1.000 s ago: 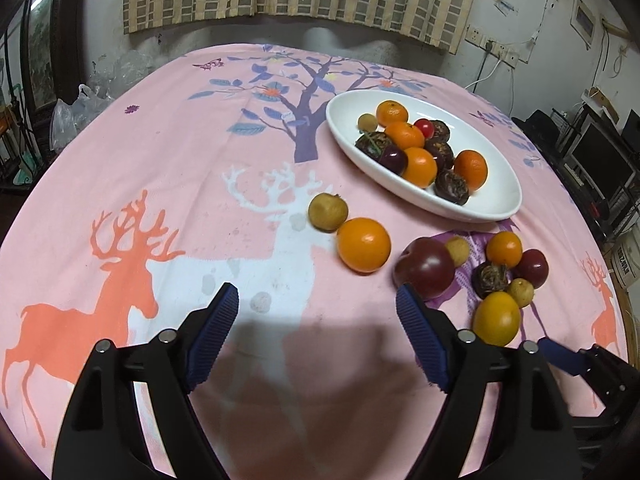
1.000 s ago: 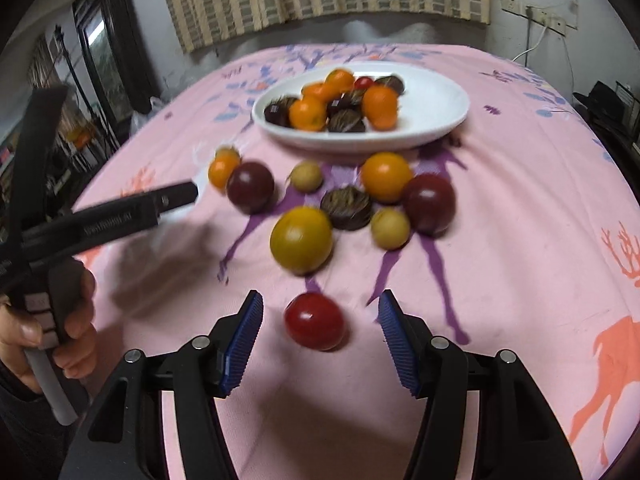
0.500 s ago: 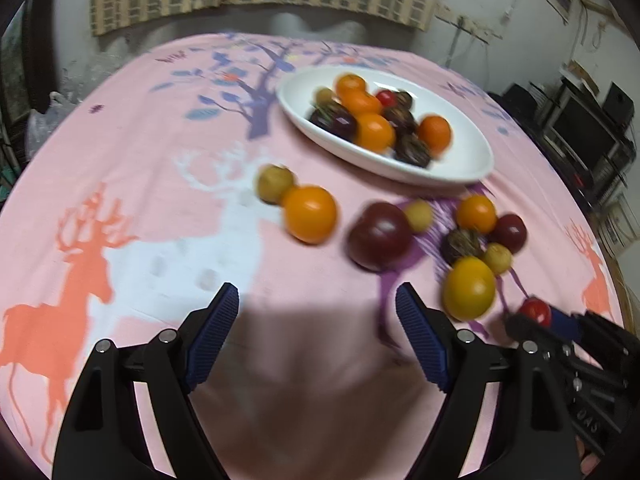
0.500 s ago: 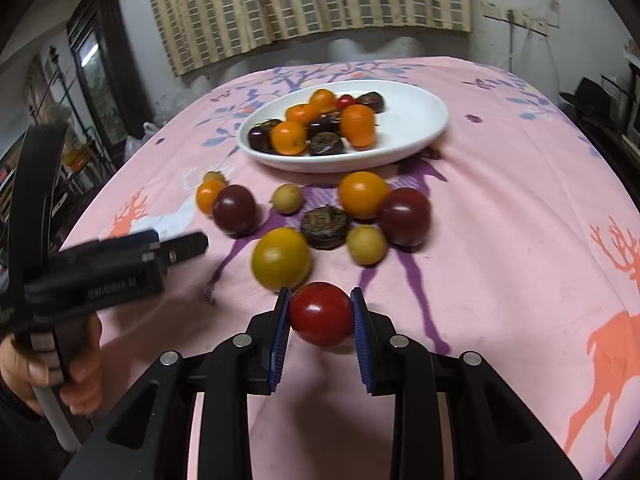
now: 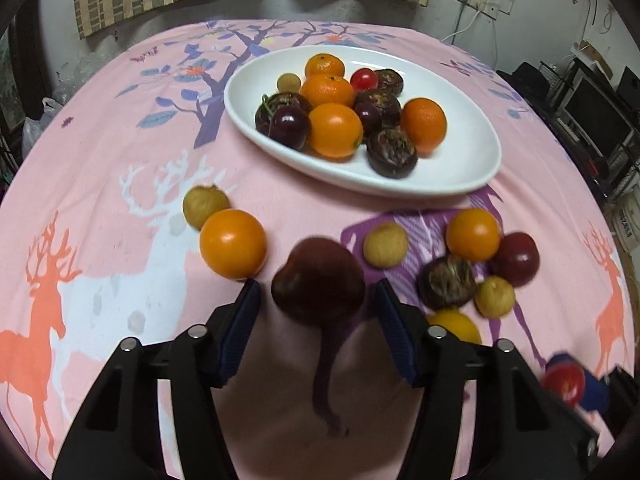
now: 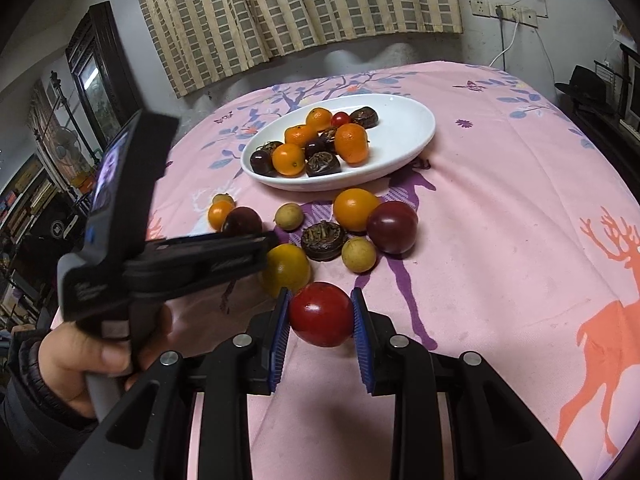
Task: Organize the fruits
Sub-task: 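Grasp a red tomato with the right tool while the left tool grasps a dark plum tomato, then place the red and dark tomatoes on the white plate and open both tools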
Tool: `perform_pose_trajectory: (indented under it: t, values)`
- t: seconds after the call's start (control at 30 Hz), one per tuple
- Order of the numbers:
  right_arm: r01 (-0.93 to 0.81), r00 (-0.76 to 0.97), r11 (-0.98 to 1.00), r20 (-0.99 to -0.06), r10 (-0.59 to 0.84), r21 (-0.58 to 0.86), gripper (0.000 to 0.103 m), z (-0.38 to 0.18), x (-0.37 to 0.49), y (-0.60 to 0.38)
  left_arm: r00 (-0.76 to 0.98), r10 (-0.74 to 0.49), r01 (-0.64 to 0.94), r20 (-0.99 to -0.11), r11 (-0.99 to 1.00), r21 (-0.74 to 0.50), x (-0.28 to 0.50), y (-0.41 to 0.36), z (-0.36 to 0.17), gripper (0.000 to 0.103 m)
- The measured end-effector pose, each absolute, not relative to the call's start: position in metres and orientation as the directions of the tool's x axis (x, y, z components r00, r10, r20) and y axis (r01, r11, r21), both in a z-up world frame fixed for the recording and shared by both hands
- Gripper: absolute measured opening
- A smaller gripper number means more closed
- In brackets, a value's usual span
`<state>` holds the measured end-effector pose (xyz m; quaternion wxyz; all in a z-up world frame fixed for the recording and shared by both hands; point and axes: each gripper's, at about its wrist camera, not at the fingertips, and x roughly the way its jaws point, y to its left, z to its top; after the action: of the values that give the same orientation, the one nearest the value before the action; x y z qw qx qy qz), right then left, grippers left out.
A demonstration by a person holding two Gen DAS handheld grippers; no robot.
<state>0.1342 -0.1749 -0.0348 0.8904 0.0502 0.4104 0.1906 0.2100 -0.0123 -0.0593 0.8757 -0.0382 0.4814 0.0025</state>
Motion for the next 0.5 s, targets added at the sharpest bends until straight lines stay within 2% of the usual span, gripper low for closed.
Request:
perform_pose_trajectory:
  t: [0.03, 0.5]
  values:
    - [-0.299, 0.589, 0.922, -0.713, 0.381, 0.246, 0.03, -0.035, 0.134, -0.175, 0.538, -0.023, -0.045, -0.842, 0.997, -0.056, 0.211, -0.012, -0.059, 0.04]
    - [-0.307, 0.621, 0.923, -0.685, 0.38, 0.233, 0.03, -0.032, 0.131, -0.169, 0.593, -0.098, 0.066, -0.799, 0.995, -0.073, 0.169, 0.003, -0.015, 0.04]
